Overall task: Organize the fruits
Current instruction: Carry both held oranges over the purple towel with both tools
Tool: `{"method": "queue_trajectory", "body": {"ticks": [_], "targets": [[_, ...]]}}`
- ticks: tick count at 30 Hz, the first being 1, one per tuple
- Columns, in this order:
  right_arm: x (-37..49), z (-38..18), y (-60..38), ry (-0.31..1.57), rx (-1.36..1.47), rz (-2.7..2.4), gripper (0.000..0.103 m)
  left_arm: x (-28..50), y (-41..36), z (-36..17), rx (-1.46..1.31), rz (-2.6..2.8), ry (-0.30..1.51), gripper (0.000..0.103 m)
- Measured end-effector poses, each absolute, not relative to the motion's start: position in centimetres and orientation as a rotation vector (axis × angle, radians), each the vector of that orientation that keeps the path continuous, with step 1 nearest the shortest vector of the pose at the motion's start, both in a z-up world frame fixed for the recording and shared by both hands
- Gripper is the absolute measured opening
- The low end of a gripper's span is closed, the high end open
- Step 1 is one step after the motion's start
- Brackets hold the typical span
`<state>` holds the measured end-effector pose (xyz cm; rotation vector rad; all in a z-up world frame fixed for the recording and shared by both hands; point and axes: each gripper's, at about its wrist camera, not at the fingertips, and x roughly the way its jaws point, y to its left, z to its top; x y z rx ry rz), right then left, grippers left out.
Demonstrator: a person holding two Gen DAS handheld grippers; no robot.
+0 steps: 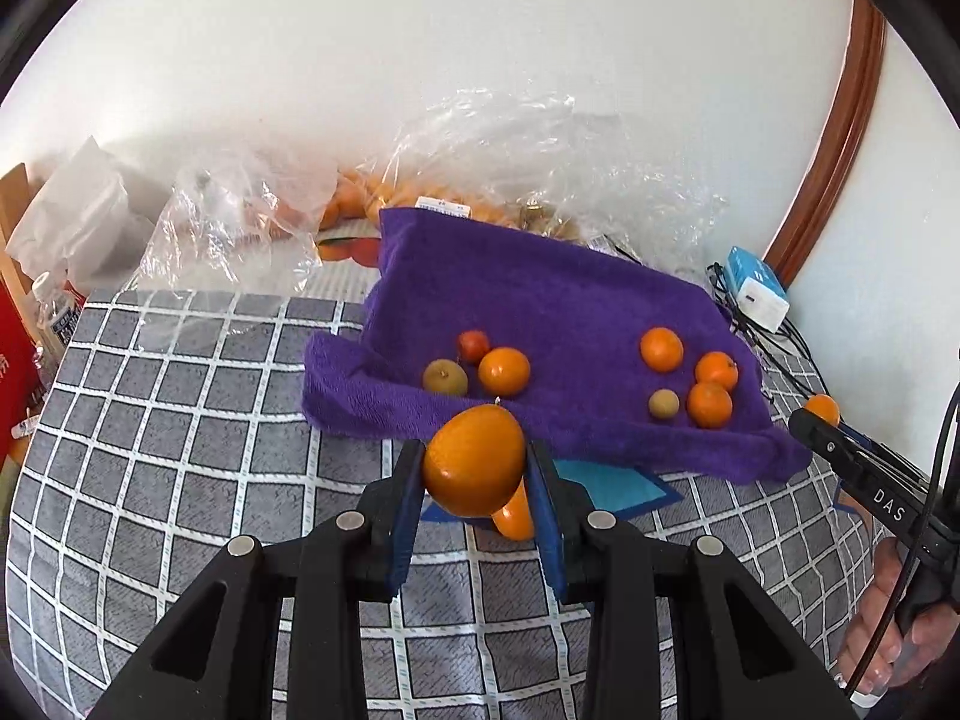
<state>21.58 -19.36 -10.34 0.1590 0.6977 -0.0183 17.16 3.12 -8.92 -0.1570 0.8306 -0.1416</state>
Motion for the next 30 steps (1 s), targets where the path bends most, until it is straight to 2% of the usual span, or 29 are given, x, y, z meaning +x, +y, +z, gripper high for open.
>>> {"method": "queue_trajectory", "body": {"ticks": [11,18,30], "targets": [[25.3,-9.0,-19.1,0.676,0.169,0.017,0.039,20.9,4.3,-7.1,-0.153,-0.098,0.802,0.032],[30.3,-12.0,-18.0,0.768,0.163,0.074,0.039,24.1,4.9,-7.2,-0.16,-0.065,0.803,0.032],[33.7,-14.9,-16.8,0.871,0.085,0.1,0.039,28.0,4.4,-10.1,-0.157,-0.055,0.854,0.032]]}}
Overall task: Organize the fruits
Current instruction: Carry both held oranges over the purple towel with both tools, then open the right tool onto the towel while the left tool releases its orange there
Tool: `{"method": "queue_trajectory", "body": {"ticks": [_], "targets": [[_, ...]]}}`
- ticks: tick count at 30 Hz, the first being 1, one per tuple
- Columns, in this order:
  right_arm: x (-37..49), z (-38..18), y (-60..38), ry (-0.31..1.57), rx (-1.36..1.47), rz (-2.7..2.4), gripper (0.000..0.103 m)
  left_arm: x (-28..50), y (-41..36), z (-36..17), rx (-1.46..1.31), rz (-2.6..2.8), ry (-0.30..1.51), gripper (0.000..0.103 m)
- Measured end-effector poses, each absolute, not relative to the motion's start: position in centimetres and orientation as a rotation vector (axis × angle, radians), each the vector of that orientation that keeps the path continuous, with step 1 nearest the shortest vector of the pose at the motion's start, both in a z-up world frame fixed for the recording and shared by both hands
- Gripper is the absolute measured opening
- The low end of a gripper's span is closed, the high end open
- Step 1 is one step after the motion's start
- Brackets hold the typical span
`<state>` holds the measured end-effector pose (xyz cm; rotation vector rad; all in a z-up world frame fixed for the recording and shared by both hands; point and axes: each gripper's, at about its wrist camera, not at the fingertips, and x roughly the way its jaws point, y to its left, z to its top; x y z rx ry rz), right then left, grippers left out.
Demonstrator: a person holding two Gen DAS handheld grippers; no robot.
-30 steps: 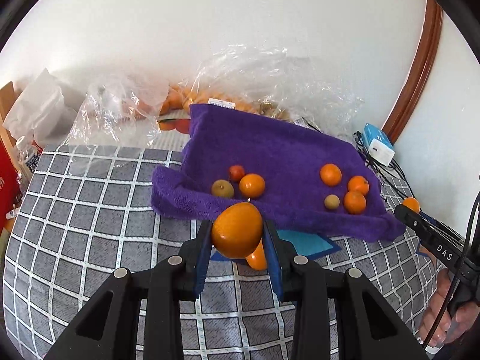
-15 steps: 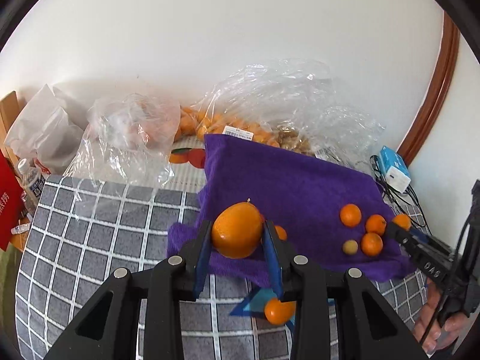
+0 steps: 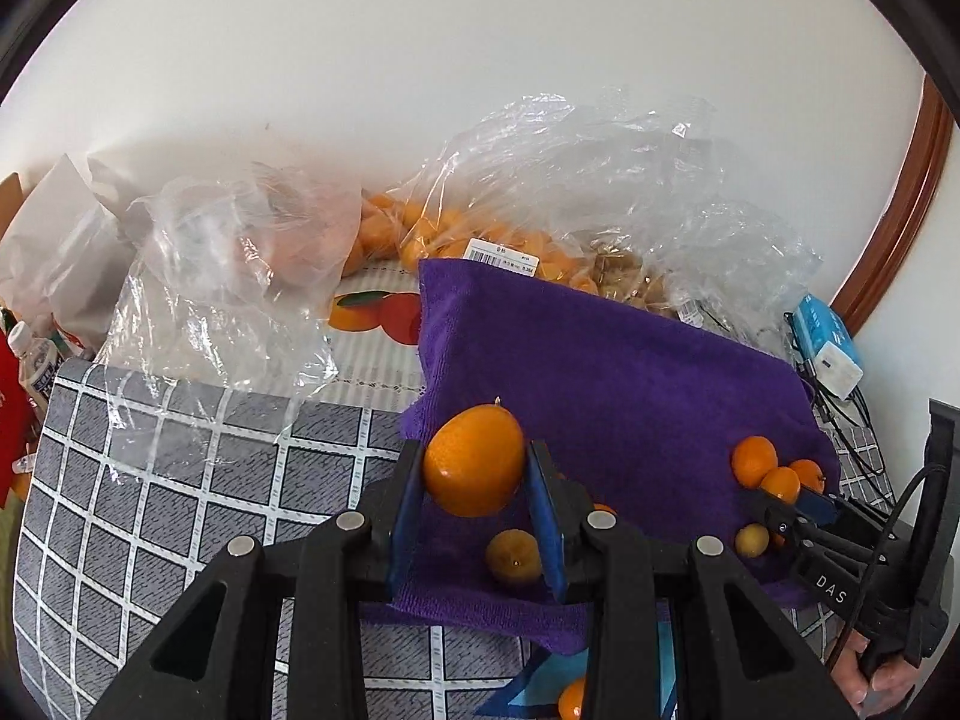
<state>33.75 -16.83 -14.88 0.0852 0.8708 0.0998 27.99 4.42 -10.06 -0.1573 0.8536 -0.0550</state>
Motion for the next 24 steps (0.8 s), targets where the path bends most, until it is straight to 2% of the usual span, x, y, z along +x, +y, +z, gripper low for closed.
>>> {"method": "queue_trajectory", "body": {"ticks": [9,16,24], "targets": [[34.4,-15.3,-17.0,0.864,0.078,0.101,0.039,30.0,2.9,-12.6,-0.127,-0.034,0.923,0.032],[34.0,-14.7,-17.1,0.872,0.079,0.127,0.049,30.5,2.8,-13.4,-0.124,-0.028,0.953,0.032],[30.7,-12.4,-18.1,0.818,0.084,0.075,0.051,30.1,2.3,-13.8,-0.117,-0.021,0.971,0.035]]}}
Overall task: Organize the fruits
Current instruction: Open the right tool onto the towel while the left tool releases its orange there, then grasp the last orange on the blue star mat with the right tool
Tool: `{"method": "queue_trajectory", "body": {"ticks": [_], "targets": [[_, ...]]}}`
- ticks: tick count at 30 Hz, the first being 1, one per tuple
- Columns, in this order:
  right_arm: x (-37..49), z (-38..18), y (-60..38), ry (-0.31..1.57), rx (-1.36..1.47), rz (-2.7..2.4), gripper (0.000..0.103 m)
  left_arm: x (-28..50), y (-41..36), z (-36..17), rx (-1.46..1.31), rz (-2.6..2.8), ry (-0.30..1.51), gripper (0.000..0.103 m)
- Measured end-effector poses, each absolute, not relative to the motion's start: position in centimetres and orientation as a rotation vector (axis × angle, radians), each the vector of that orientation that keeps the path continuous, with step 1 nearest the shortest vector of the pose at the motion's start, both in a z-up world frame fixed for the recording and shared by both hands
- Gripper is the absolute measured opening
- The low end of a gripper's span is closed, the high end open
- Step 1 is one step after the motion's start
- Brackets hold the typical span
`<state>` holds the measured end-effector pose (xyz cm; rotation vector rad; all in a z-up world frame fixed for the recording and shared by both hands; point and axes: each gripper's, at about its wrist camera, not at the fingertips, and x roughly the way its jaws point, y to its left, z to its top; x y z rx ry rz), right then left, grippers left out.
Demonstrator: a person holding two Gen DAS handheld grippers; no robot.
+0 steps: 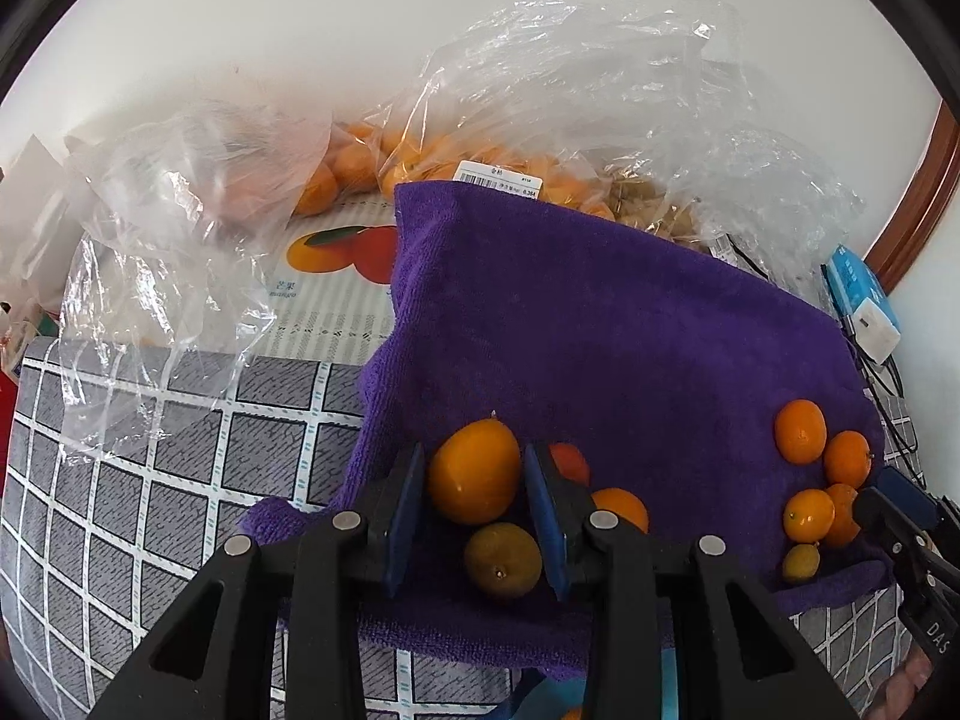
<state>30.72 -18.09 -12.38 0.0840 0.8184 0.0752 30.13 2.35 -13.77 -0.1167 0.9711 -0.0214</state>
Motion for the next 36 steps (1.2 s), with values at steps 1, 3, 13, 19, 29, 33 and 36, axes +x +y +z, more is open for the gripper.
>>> {"method": "queue_trajectory", "body": {"ticks": [1,3,13,19,29,33,36], "targets": [[30.2,-12.1,-18.1,0.809,0.082,0.063,0.051,29.8,2.5,-13.4,-0.121,-0.023,0.963,0.04],[29.4,-11.8,-18.1,0.797,0.081,0.044,0.053,28.8,2.8,-12.5,-0.136,-0.035,0.939,0.046],[24.7,-10.5,-15.3,0.72,0.073,-0.001,0.056,21.8,6.4,-10.9,-0.154,-0.007,0.861,0.052],[23.2,-11.7,-13.0,0.762,0.105,0.09,0.056,18.2,10.3,-12.6,-0.186,0.053,0.859,0.052],[21.4,-14.9,-8.2,0.81,0.069,0.16,0.048,15.1,13.6,-16.2,-0.213,0.073,0.872,0.052],[21.8,-15.3,-6.1,0.814,0.049,0.2,0.048,15.0,13.7,-16.2,-0.215,0.057,0.853,0.052],[22.7,-15.3,-4.7,0.802,0.044,0.223,0.048,14.8,13.8,-16.4,-0.214,0.05,0.845,0.052]]}}
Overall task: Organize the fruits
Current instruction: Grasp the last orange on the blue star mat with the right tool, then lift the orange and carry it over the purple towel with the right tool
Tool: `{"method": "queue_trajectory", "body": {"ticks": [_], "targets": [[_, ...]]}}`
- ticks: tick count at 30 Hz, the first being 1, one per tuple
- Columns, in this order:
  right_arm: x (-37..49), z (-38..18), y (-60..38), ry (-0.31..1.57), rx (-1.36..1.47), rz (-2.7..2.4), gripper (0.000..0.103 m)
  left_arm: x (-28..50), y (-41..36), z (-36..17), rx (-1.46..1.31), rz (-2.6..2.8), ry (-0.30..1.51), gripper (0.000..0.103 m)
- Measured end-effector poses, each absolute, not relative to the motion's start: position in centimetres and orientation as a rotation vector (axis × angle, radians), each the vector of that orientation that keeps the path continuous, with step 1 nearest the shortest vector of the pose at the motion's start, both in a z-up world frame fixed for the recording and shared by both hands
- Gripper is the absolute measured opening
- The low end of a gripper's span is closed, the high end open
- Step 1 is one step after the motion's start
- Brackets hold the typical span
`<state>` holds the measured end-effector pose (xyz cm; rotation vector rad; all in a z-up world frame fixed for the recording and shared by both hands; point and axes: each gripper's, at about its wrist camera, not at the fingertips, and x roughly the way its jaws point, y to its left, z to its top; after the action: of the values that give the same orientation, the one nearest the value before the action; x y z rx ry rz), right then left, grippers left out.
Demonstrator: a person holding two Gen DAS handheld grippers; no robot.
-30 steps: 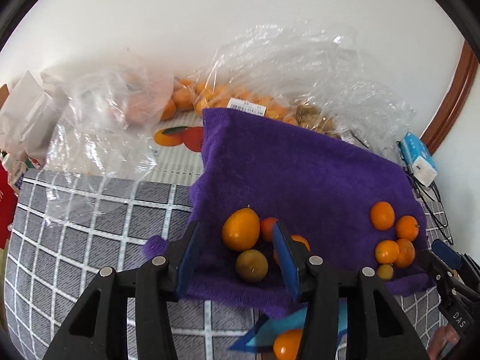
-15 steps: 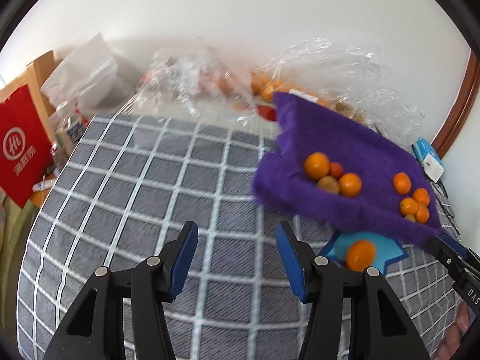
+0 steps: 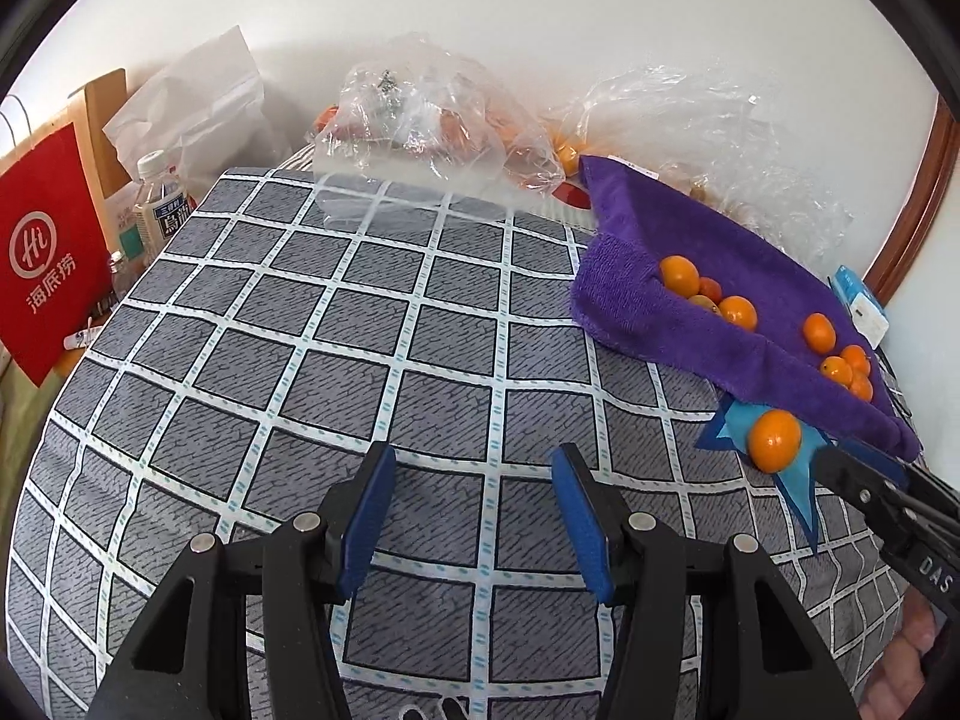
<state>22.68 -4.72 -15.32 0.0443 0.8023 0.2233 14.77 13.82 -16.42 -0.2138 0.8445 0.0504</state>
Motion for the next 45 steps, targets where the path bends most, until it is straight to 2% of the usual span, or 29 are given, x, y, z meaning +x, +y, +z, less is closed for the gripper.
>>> {"method": "queue_trajectory", "body": {"ticks": [7,9,15,21,27,36,45], "targets": [[25.9,-17.0,-2.8,0.856,0.071,0.24,0.048,14.2,16.0,-16.4,-0.357,0.01,0.826,0.052],[26.3,-17.6,-1.9,0.867,0.056,0.243,0.034,14.2,16.4,-16.3,-0.385,0.016,0.817,0.052],[23.6,-16.1,-2.0,0.774,-0.057,0.221,0.035,14.2,15.9,-16.3,-0.357,0.015,0.806,0.052],[20.2,-13.3,-8.4,0.712,-0.117,0.123,0.035,14.3,14.9,-16.3,-0.323,-0.016,0.83,0.052],[18.9,-12.0,-15.4,0.705,-0.051,0.016,0.035,14.0,15.1,-15.1,-0.319,-0.014,0.833,0.052],[21.3,-12.1,-20.0,0.702,0.069,-0.041,0.035,16.0,17.1,-12.9,-0.34,0.08,0.837,0.055],[27.0,-14.0,-20.7,0.777,0.028,-0.085,0.035,18.4,13.4,-12.4,-0.316,0.009,0.863,0.055]]}}
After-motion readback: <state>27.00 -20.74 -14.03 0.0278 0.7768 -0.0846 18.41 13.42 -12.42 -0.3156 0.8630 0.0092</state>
